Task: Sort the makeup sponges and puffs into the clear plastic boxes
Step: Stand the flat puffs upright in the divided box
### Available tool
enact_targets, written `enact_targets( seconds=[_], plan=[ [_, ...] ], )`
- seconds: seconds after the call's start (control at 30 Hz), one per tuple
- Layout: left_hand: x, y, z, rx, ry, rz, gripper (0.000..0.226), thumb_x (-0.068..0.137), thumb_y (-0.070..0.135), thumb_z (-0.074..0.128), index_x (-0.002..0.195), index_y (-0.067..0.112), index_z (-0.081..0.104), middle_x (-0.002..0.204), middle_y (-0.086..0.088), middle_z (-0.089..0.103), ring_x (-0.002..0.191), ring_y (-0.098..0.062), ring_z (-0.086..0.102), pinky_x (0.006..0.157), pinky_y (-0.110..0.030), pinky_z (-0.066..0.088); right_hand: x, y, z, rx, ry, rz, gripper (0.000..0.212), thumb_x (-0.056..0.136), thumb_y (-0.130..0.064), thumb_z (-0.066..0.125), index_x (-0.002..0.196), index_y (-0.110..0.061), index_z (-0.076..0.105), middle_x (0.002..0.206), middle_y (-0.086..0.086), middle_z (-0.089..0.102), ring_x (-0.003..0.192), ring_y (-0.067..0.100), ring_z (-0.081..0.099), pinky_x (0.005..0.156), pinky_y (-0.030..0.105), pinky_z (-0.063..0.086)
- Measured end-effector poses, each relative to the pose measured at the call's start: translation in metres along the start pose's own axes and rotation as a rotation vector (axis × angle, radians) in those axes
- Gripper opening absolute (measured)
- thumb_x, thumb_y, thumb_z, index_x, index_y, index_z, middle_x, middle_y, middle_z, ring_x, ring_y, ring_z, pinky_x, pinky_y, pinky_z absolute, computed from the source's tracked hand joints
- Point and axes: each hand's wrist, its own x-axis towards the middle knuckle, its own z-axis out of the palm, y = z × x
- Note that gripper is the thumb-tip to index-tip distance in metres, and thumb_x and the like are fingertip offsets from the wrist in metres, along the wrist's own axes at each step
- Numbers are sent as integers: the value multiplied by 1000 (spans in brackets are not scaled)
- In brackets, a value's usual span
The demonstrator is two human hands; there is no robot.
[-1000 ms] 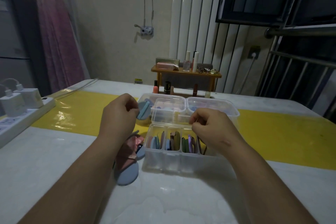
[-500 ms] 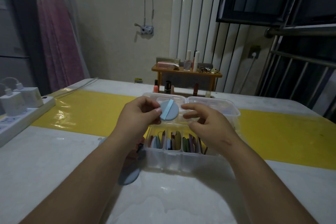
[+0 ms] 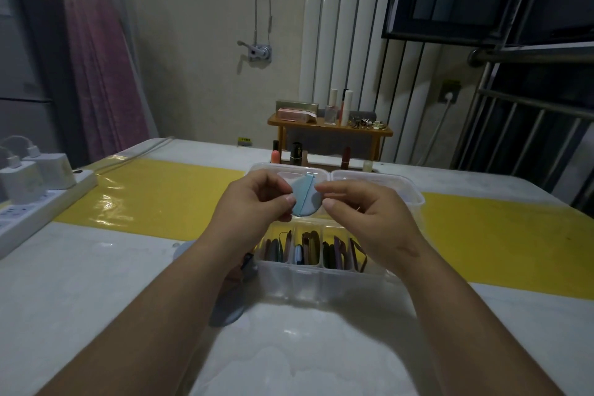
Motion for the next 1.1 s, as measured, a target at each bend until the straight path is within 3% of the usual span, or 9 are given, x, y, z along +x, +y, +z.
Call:
enact_targets(
  seconds=[0.1, 0.17, 0.27, 0.37, 0.53, 0.63, 0.83, 0.97, 1.1],
  plan=[
    [-2, 3, 0, 173, 8, 59, 16, 85, 4, 70, 84, 20, 67, 84, 2, 68, 77, -12, 64, 63, -19, 50, 1, 0, -1, -74, 48, 7, 18, 94, -22, 63, 97, -37, 72, 91, -19, 69, 90, 2, 63, 75, 23, 57],
    [0, 3, -3, 327, 89, 62, 25, 83, 0, 66, 78, 25, 65, 77, 5, 62, 67, -8, 56, 55, -14, 43, 1, 1, -4, -63, 108, 34, 17, 93, -18, 63, 93, -32, 73, 88, -14, 69, 83, 4, 63, 71, 22, 56],
    [4, -1, -9, 410, 142, -76, 25, 81, -1, 63, 73, 23, 65, 70, -1, 58, 52, -14, 48, 49, -24, 38, 3, 4, -10, -123, 192, 68, 21, 88, -10, 61, 79, -27, 70, 76, -8, 65, 74, 9, 59, 63, 28, 53],
    [6, -6, -10, 412, 86, -224, 18, 83, 2, 62, 74, 16, 69, 71, -11, 63, 53, -20, 48, 50, -26, 40, 4, 5, -16, -197, 251, 96, 17, 83, -10, 58, 70, -19, 65, 67, -2, 61, 70, 15, 57, 63, 41, 52],
    [6, -9, -12, 432, 74, -257, 10, 83, 12, 67, 73, 13, 69, 70, -11, 68, 59, -22, 59, 52, -25, 44, 4, 6, -25, -313, 258, 132, 18, 79, -13, 58, 62, -10, 61, 60, 4, 58, 60, 17, 53, 60, 44, 50],
    [4, -8, -10, 494, 81, -220, 10, 81, 13, 70, 72, 14, 69, 71, -7, 70, 57, -17, 59, 50, -23, 41, 5, 9, -27, -350, 218, 164, 20, 78, -14, 59, 59, -11, 60, 56, 1, 56, 56, 13, 53, 60, 45, 53],
    [3, -5, -9, 547, 101, -203, 8, 80, 14, 72, 73, 16, 70, 72, -4, 69, 64, -17, 62, 51, -24, 41, 4, 14, -26, -423, 2, 285, 19, 74, -20, 60, 56, -17, 62, 56, -2, 58, 63, 21, 59, 65, 45, 55],
    [3, -5, -10, 546, 101, -199, 7, 79, 13, 73, 73, 15, 70, 72, -5, 70, 65, -19, 63, 55, -25, 46, 4, 12, -24, -517, -170, 373, 12, 74, -21, 60, 65, -22, 67, 68, -4, 66, 73, 19, 63, 72, 44, 59],
    [3, -5, -10, 549, 88, -199, 6, 80, 14, 72, 74, 15, 70, 75, -4, 70, 69, -18, 63, 56, -25, 46, 4, 9, -24, -513, -152, 366, 5, 73, -18, 62, 72, -22, 61, 72, -2, 64, 74, 22, 61, 72, 46, 58]
  ],
)
